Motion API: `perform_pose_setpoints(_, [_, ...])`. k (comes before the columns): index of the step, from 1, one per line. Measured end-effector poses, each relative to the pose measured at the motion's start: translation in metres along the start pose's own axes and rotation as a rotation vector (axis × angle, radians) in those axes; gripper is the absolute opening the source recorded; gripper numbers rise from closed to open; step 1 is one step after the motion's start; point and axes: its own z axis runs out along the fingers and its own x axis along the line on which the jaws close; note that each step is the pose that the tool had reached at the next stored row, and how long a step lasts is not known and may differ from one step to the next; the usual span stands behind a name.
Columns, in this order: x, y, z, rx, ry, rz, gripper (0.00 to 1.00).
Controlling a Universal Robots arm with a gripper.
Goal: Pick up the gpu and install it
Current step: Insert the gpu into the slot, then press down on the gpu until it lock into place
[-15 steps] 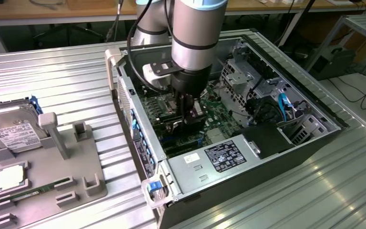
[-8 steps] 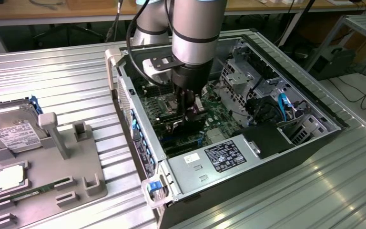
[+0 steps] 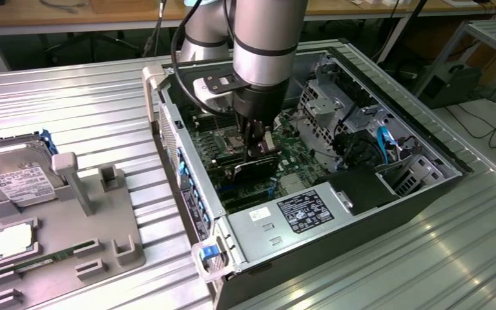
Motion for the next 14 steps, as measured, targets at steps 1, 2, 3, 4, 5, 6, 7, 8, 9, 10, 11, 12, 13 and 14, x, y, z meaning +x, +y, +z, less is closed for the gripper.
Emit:
perform_pose_setpoints(1, [0.0,0.0,0.0,0.0,0.0001,0.0,0.15])
perform_pose_setpoints(2, [0.0,0.0,0.0,0.0,0.0,0.0,0.11])
perform_pose_setpoints(3, [0.0,0.0,0.0,0.0,0.0,0.0,0.11])
perform_pose_setpoints(4, [0.0,0.0,0.0,0.0,0.0,0.0,0.11])
perform_pose_setpoints(5, [0.0,0.0,0.0,0.0,0.0,0.0,0.11])
perform_pose_setpoints(6, [0.0,0.0,0.0,0.0,0.0001,0.0,0.11])
perform_pose_setpoints(7, [0.0,0.0,0.0,0.0,0.0,0.0,0.11])
perform_pose_setpoints(8, [0.0,0.0,0.0,0.0,0.0,0.0,0.11])
perform_pose_setpoints(9, [0.0,0.0,0.0,0.0,0.0,0.0,0.11])
perform_pose_setpoints(10, [0.0,0.0,0.0,0.0,0.0,0.0,0.11])
perform_pose_setpoints(11, [0.0,0.0,0.0,0.0,0.0,0.0,0.11])
perform_pose_setpoints(12, [0.0,0.0,0.0,0.0,0.0,0.0,0.11])
perform_pose_setpoints(13, [0.0,0.0,0.0,0.0,0.0,0.0,0.11])
perform_pose_setpoints(14, [0.0,0.0,0.0,0.0,0.0,0.0,0.11])
